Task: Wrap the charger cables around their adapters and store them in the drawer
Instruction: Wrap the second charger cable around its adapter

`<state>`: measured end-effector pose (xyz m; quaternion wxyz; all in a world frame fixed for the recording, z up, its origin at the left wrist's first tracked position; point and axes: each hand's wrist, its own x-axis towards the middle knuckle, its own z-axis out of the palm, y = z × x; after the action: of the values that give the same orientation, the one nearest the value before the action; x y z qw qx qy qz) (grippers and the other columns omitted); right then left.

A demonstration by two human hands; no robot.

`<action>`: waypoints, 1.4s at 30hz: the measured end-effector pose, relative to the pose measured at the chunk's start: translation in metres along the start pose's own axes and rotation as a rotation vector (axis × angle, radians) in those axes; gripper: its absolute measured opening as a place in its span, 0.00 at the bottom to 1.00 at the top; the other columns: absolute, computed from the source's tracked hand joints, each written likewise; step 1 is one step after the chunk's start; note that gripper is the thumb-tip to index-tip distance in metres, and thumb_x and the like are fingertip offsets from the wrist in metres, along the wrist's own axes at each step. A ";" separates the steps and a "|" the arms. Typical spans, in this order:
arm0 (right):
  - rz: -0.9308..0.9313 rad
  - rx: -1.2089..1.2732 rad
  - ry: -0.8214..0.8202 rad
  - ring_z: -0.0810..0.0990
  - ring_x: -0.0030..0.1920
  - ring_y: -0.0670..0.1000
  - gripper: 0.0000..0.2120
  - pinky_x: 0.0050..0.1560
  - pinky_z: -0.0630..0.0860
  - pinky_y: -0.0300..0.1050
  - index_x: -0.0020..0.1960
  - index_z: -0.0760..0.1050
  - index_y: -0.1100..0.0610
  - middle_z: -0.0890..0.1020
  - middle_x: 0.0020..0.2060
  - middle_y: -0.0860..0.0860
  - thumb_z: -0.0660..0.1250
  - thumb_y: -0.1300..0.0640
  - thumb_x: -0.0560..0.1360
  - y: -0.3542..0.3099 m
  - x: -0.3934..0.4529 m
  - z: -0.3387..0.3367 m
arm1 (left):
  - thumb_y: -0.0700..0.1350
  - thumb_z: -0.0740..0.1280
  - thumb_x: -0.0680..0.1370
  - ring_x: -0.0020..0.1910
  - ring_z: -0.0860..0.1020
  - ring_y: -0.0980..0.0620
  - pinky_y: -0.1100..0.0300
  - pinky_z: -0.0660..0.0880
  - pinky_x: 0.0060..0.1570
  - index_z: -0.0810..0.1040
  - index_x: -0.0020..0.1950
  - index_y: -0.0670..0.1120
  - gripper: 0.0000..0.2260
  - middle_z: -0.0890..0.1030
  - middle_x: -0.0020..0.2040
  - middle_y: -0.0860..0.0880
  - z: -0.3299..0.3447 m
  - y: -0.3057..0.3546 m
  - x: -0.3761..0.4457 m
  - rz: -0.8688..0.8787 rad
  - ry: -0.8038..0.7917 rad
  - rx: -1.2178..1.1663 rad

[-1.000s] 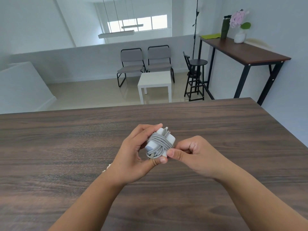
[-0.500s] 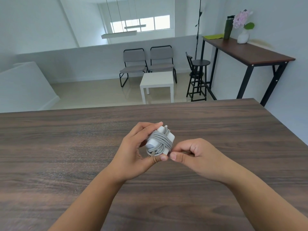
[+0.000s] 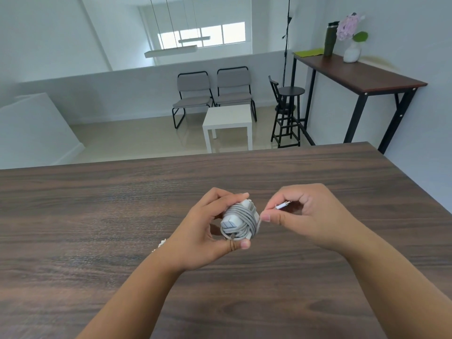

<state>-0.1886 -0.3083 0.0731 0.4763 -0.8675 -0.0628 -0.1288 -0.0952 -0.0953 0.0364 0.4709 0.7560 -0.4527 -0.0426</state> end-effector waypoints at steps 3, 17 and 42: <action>0.020 0.221 0.043 0.82 0.35 0.51 0.03 0.37 0.77 0.44 0.39 0.83 0.57 0.85 0.34 0.53 0.76 0.58 0.68 0.009 0.002 0.013 | 0.46 0.79 0.69 0.58 0.77 0.49 0.56 0.80 0.52 0.72 0.71 0.51 0.32 0.72 0.59 0.55 0.005 0.003 0.001 -0.023 -0.042 -0.012; 0.096 0.697 0.298 0.82 0.30 0.52 0.12 0.33 0.79 0.42 0.44 0.80 0.59 0.85 0.31 0.57 0.76 0.61 0.61 0.016 0.012 0.039 | 0.46 0.77 0.70 0.63 0.77 0.43 0.43 0.74 0.63 0.73 0.68 0.52 0.28 0.76 0.64 0.45 0.027 -0.003 -0.003 -0.168 0.159 -0.354; 0.092 0.513 0.375 0.84 0.38 0.62 0.10 0.43 0.81 0.63 0.42 0.80 0.53 0.85 0.35 0.58 0.78 0.60 0.64 0.006 0.017 0.035 | 0.35 0.74 0.70 0.56 0.80 0.52 0.58 0.74 0.55 0.76 0.60 0.46 0.21 0.81 0.59 0.50 0.024 -0.002 0.005 -0.160 0.160 -0.447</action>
<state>-0.1658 -0.2823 0.0553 0.6882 -0.6821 0.0348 -0.2447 -0.1030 -0.1146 0.0235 0.6560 0.6674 -0.3318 -0.1190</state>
